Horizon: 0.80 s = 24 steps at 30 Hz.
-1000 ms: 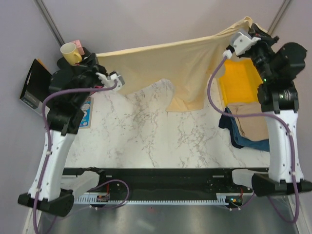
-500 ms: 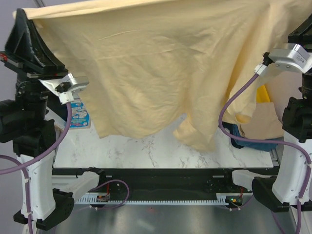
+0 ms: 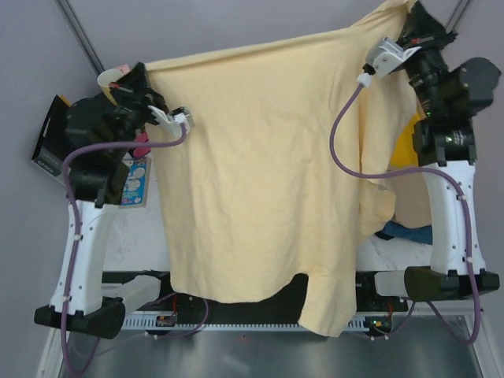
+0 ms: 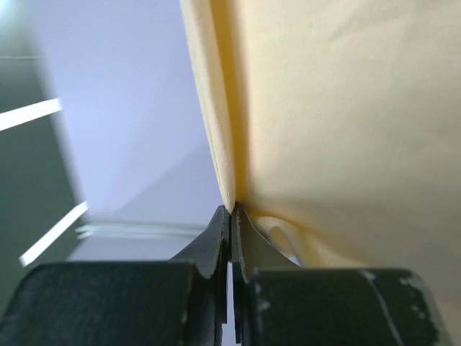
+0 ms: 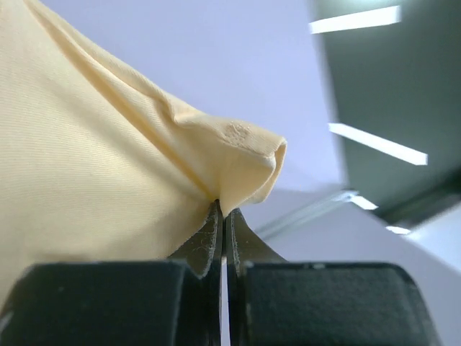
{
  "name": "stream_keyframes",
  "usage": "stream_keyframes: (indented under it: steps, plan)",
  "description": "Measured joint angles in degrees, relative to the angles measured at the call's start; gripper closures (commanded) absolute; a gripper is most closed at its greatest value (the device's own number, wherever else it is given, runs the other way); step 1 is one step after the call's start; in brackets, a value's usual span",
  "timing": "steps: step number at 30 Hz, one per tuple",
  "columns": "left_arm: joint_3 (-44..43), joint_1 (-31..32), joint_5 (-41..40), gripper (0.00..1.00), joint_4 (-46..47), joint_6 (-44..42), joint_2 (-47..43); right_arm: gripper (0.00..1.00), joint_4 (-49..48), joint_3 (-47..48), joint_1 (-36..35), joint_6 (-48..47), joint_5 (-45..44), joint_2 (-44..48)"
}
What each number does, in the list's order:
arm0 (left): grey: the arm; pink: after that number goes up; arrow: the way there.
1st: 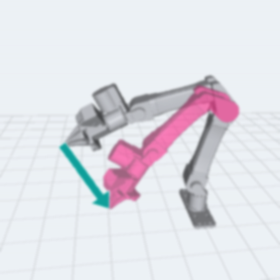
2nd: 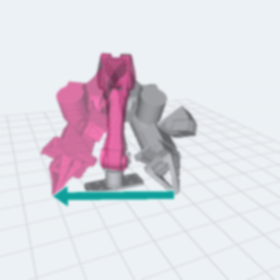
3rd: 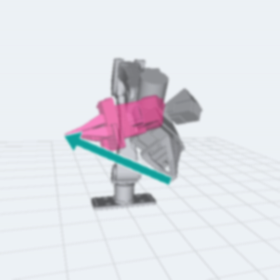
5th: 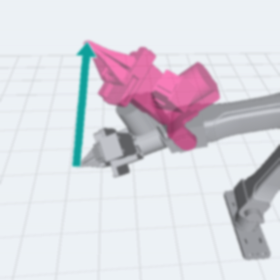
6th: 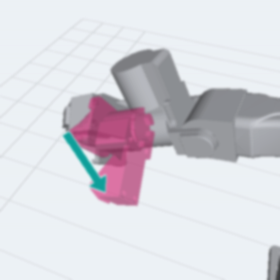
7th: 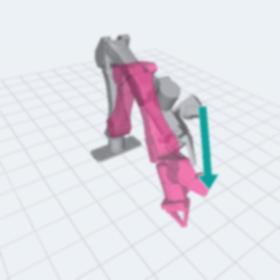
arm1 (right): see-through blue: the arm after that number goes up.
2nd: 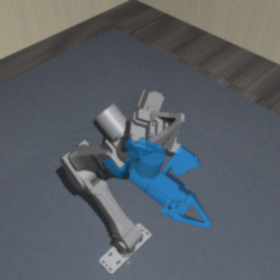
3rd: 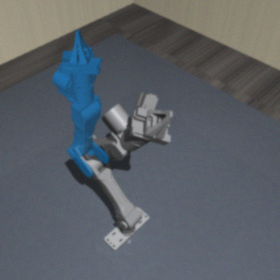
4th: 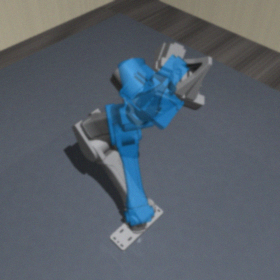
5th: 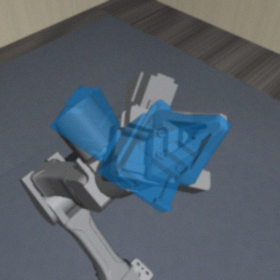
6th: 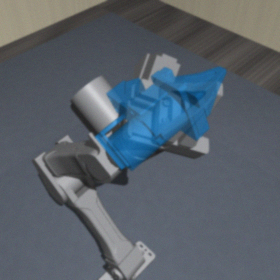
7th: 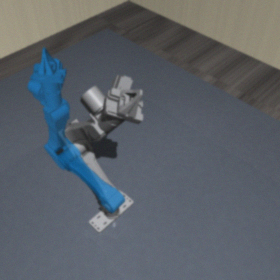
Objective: Fold and stack the t-shirts
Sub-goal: Flatten out the tshirt
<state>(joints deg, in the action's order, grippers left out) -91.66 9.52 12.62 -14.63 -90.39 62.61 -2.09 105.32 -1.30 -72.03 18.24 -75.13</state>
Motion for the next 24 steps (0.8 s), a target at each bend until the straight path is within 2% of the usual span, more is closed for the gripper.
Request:
stream_keyframes:
  steps: [5,12,19,24]
  plan:
    - [10.7,-2.5,-0.5,0.98,-7.4,-4.2,10.1,1.0,4.0,-11.2,0.2,0.4,0.9,-9.6]
    - [14.6,-4.0,-3.5,0.98,-11.6,-11.0,22.3,1.0,8.6,-22.6,-1.1,-3.0,1.4,-18.7]
    - [12.9,-4.5,-12.0,0.98,-2.6,-15.3,35.5,0.96,6.8,-23.6,-4.4,-5.8,-0.9,-24.1]
    - [13.0,-4.4,-15.3,0.98,6.6,-18.0,41.2,0.82,0.7,-22.7,-6.2,-5.5,-4.5,-28.5]
